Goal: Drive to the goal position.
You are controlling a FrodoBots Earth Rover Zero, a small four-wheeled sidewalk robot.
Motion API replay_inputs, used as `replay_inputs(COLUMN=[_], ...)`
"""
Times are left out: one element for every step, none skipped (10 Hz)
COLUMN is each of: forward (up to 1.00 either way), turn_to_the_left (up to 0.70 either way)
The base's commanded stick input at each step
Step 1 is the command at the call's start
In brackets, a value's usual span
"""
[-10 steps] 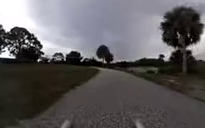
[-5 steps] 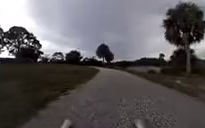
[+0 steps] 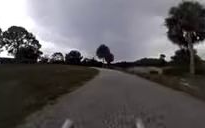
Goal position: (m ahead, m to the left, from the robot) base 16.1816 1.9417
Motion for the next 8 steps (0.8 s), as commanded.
replay_inputs(forward=[1.00, 1.00, 1.00, 1.00, 1.00, 1.00, 1.00, 1.00], turn_to_the_left=[0.00, 0.00, 0.00, 0.00, 0.00, 0.00, 0.00, 0.00])
